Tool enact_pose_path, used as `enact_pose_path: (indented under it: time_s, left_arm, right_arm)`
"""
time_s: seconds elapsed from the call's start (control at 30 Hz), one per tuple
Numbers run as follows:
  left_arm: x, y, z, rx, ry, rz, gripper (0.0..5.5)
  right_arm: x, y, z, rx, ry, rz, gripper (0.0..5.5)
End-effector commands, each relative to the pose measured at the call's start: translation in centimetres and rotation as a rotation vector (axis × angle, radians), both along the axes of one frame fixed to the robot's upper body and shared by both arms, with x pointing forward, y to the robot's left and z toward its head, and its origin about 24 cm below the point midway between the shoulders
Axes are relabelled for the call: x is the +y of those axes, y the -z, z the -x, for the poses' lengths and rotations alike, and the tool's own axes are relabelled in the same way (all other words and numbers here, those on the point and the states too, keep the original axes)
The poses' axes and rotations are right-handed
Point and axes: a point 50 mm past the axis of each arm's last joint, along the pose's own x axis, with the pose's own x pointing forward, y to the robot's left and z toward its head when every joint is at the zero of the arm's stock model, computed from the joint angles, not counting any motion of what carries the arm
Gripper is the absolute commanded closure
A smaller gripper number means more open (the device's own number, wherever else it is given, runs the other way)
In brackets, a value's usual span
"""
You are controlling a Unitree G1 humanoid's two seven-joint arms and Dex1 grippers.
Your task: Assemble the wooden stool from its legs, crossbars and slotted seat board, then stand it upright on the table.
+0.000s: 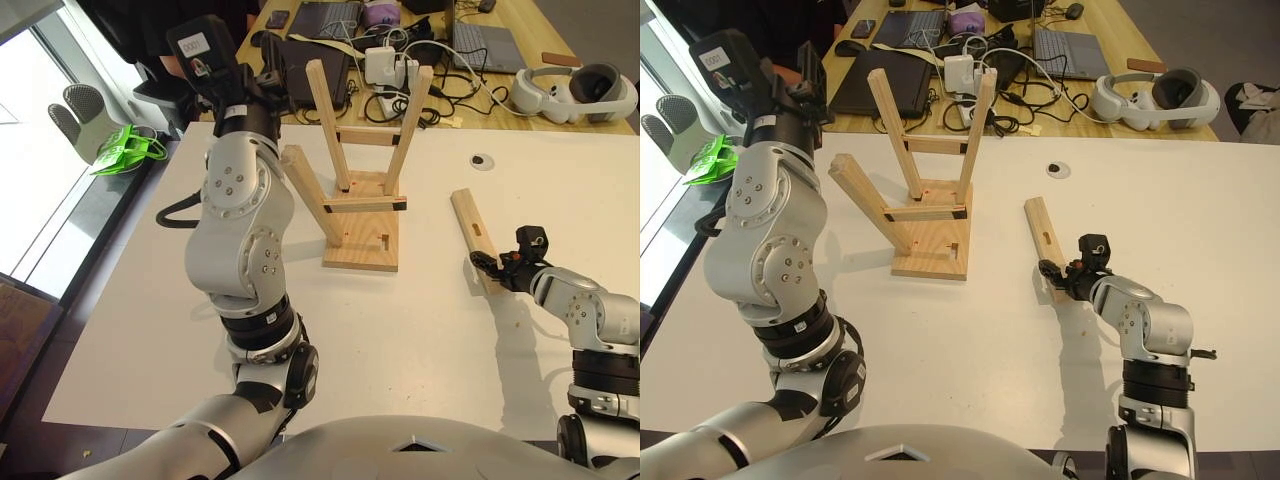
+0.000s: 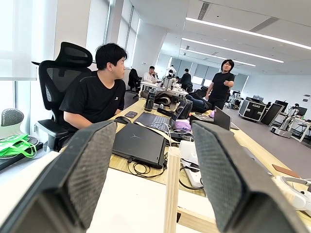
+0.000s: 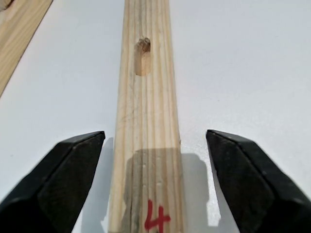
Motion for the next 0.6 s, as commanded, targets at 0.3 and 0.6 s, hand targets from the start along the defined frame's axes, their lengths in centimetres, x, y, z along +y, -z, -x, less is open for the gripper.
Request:
enact_pose_path:
  time_s: [0.3, 0.6]
  left_arm:
    - [-0.3, -0.3, -0.1, 0.005, 0.006, -0.01, 2.63]
    - [-0.3, -0.4, -0.2, 0.005, 0.009, -0.013, 2.63]
  right_arm:
    - [-0.9, 4.6, 1.6, 0.218, -0.135, 0.084, 2.81]
    - [-0.9, 5.0, 1.0, 0.182, -0.15, 0.097, 3.47]
